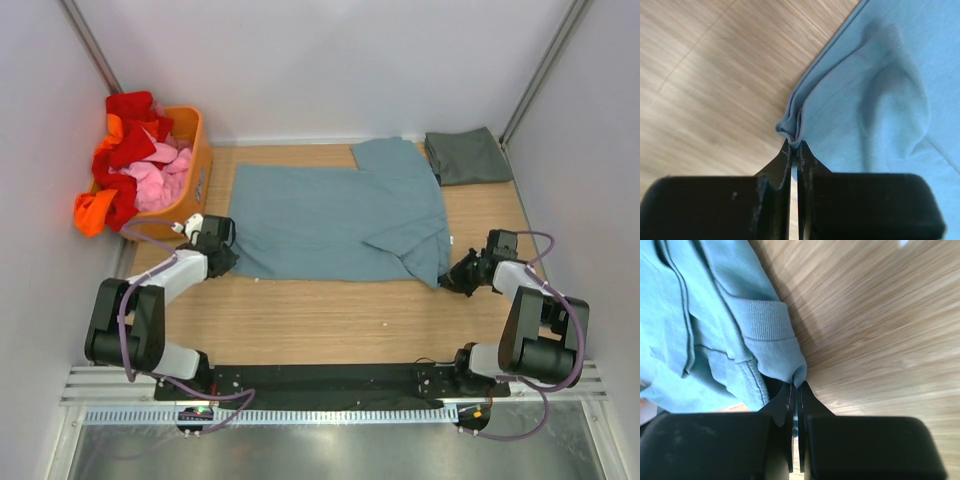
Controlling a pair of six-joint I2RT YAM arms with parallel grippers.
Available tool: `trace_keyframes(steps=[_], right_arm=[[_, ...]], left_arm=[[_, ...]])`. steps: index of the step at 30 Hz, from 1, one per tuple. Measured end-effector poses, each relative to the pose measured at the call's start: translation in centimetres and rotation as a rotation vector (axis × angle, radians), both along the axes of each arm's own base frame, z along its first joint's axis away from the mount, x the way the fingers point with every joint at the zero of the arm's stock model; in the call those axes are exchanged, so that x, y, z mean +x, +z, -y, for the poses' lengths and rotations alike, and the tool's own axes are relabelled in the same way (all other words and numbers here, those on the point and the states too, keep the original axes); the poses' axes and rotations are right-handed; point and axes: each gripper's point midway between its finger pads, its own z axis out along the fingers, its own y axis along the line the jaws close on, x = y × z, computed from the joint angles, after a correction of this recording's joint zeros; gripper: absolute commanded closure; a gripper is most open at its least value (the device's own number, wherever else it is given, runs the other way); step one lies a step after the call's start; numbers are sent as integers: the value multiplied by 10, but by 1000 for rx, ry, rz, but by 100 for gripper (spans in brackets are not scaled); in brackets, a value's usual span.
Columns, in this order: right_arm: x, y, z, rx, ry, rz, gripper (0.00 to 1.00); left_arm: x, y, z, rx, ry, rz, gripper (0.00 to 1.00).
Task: Fold and stack the t-shirts
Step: Fold the tshirt
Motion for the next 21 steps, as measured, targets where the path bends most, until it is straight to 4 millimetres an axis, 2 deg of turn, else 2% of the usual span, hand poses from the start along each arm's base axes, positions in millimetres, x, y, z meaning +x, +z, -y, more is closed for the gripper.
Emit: trace_keyframes(steps=[2, 7, 9, 11, 14, 15, 16, 17, 18, 19, 20, 21], right_arm=[[1, 3, 7, -22, -13, 0, 99], [-3, 7, 31, -61, -101, -13, 99], [-7, 6, 39, -55, -138, -27, 99], [-10, 5, 44, -49, -162, -38, 99], [-13, 4, 44, -40, -169, -50, 99], [-14, 4, 44, -38, -172, -52, 96], [-15, 4, 44, -33, -176, -55, 88], [-15, 3, 44, -30, -181, -59, 72], [-17, 2, 45, -24, -192, -66, 65], [-18, 1, 47, -27, -202, -72, 44], [-18, 1, 50, -27, -212, -72, 40], [-16, 5, 51, -8, -227, -58, 38]], left_arm=[[-5, 8, -2, 4, 2, -2, 100], [-18, 46, -8, 6, 13, 62, 100], [-24, 55, -9, 1, 17, 80, 100], [-32, 56, -11, -1, 19, 77, 100], [-49, 45, -12, -1, 19, 34, 100], [-56, 40, -13, 0, 20, 16, 100], [-63, 36, -14, 0, 21, -4, 100], [-69, 32, -15, -1, 24, -18, 99], [-74, 30, -15, -2, 26, -29, 91], [-80, 29, -17, 3, 33, -38, 73], [-81, 30, -19, 5, 35, -39, 73], [-84, 31, -20, 4, 41, -37, 48]])
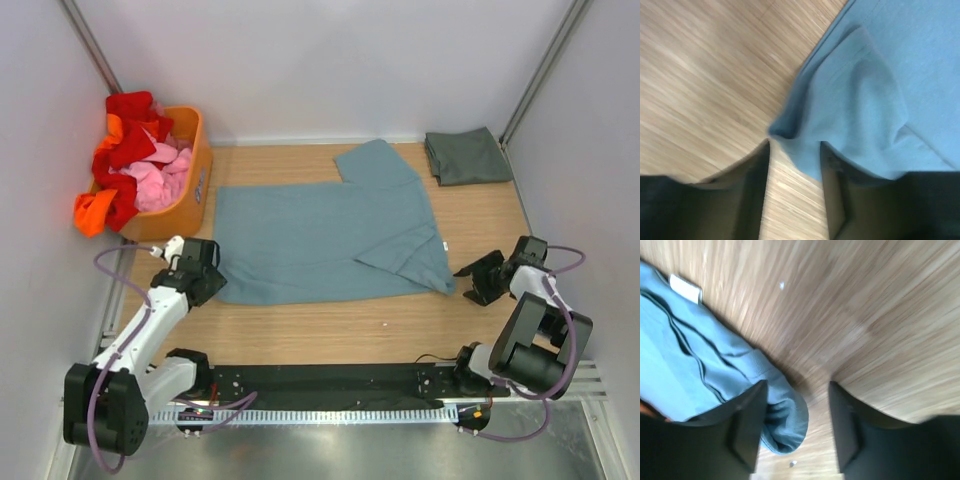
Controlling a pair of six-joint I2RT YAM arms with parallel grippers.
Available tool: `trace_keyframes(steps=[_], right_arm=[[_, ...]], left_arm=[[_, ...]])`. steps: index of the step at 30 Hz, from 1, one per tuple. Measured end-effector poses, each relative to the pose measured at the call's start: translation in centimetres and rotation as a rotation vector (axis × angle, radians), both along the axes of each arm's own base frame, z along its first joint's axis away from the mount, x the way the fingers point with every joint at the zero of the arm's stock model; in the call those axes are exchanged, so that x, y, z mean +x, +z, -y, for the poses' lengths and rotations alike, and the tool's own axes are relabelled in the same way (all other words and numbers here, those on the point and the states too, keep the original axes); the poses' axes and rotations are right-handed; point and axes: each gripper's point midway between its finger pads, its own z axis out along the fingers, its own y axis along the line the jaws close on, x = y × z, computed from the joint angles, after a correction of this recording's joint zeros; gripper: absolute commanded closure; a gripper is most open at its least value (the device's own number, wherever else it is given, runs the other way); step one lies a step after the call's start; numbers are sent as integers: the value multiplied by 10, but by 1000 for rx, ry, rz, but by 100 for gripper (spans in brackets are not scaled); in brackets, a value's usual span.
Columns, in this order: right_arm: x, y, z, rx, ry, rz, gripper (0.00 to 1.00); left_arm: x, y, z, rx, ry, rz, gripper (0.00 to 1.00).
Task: Fold and stack the t-shirts
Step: Fold the tshirt
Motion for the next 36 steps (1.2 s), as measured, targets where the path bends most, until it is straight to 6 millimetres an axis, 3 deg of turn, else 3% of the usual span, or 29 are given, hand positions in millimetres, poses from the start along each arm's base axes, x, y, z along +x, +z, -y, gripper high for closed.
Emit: trace_keyframes(steps=[3, 6, 11, 14, 18, 22, 25, 27, 36], right_arm=[[2, 6, 13, -33, -39, 14, 34], [1, 13, 20, -56, -63, 17, 33], [4, 55, 19, -127, -51, 155, 40], [6, 75, 8, -164, 9, 240, 44], [19, 88, -20, -156, 147, 271, 48], [47, 96, -58, -138, 306, 265, 52], [70, 91, -83, -129, 391, 244, 55], [83, 80, -90, -132, 409, 215, 55], [102, 30, -89, -160, 403, 69, 55]], left_arm=[[-4, 5, -3, 5, 1, 9, 24], [-8, 10, -2, -3, -4, 6, 19], [-5, 37, 11, -51, -68, 35, 18], [3, 71, 19, -68, -139, 78, 18], [13, 116, 26, -49, -263, 152, 13], [8, 130, 29, -33, -345, 201, 13], [1, 125, 33, -40, -393, 199, 14], [1, 123, 33, -34, -403, 190, 14], [1, 122, 33, -25, -418, 189, 14]])
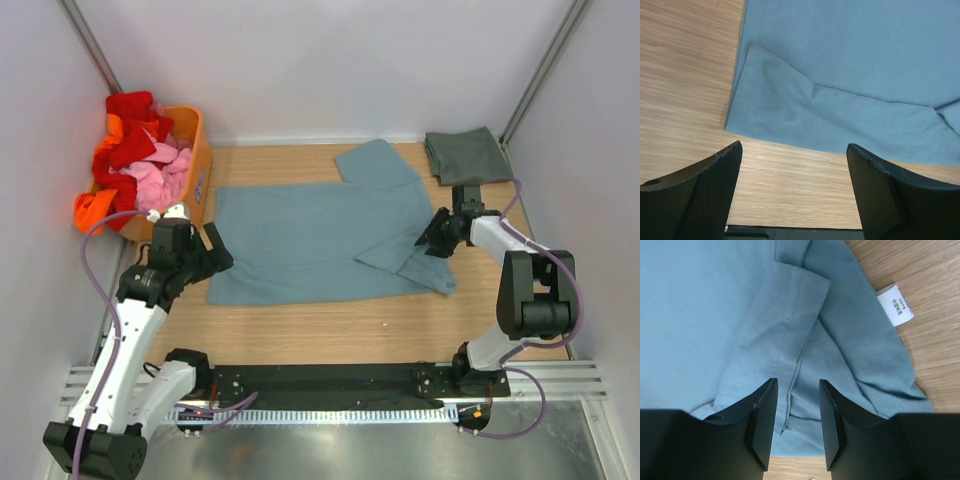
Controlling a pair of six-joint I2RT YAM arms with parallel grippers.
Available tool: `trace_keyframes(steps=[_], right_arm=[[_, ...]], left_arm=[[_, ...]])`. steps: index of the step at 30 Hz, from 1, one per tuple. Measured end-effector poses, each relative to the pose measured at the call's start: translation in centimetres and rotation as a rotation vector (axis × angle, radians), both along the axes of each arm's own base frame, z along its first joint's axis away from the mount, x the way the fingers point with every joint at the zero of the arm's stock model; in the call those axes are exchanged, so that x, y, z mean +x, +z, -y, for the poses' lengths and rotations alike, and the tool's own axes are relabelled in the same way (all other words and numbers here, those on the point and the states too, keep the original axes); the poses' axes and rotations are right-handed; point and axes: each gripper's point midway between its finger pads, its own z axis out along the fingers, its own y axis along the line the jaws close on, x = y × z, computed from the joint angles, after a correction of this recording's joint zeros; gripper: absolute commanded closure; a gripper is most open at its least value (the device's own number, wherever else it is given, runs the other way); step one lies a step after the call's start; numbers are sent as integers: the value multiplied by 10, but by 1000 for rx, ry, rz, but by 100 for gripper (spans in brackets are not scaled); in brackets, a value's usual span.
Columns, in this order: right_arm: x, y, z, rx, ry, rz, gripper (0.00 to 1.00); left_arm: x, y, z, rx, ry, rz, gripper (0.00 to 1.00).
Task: Fold and stack the t-shirts
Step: Fold the tshirt
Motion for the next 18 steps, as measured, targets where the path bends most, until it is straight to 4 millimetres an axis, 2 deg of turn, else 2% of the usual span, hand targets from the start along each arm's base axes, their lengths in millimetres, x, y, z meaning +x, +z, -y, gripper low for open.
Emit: trace_keyframes(steps=[7, 18], right_arm=[[8, -20, -8, -22, 15, -29, 57], [27, -26, -8, -33, 12, -17, 65]], left_arm=[[0, 4, -2, -1, 4, 19, 15], [0, 4, -2, 1, 1, 19, 14]])
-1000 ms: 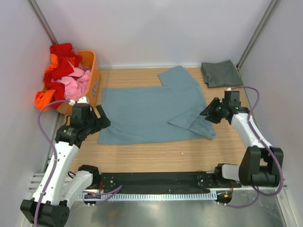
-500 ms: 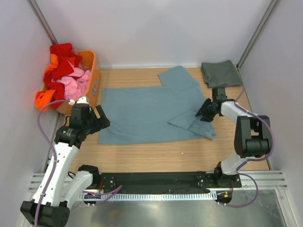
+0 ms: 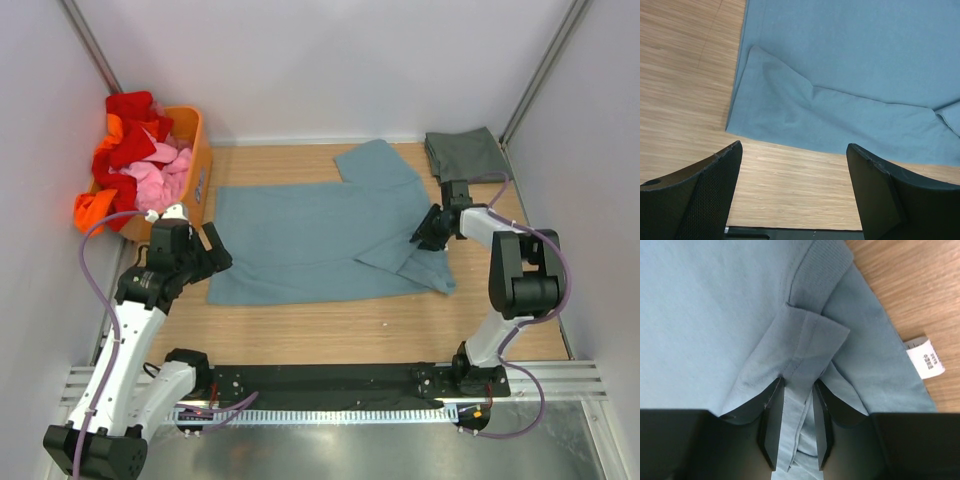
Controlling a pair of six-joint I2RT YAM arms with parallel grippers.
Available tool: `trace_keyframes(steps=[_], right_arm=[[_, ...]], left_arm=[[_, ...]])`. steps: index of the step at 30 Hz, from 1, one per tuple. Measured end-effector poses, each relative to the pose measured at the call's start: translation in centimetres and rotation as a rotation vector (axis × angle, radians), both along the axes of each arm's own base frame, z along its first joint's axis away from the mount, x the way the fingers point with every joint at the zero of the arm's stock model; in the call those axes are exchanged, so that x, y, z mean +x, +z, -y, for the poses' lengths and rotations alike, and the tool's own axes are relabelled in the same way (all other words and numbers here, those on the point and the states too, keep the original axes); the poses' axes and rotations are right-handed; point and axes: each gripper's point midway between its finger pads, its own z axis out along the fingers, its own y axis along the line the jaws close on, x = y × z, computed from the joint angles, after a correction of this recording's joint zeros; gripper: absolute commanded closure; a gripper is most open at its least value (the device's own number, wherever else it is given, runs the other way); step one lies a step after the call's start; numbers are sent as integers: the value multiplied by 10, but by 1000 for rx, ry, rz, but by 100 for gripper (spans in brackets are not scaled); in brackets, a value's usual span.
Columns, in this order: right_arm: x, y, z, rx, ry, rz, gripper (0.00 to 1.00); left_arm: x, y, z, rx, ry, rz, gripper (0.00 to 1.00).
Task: Fold and stack the t-shirts
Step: Fold the tshirt
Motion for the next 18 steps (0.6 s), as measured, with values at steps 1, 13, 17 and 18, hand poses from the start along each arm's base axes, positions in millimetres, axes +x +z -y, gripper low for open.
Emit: trace_keyframes(steps=[1, 13, 17, 18], right_arm=[[2, 0, 0, -1, 0, 2, 69], [6, 1, 0, -12, 2, -2, 99], [19, 24, -10, -34, 32, 27, 99], [24, 33, -13, -38, 43, 40, 99]], left_arm=[[0, 0, 0, 0, 0, 0, 14], [0, 0, 0, 0, 0, 0, 14], [0, 0, 0, 0, 0, 0, 14], [0, 0, 0, 0, 0, 0, 14]])
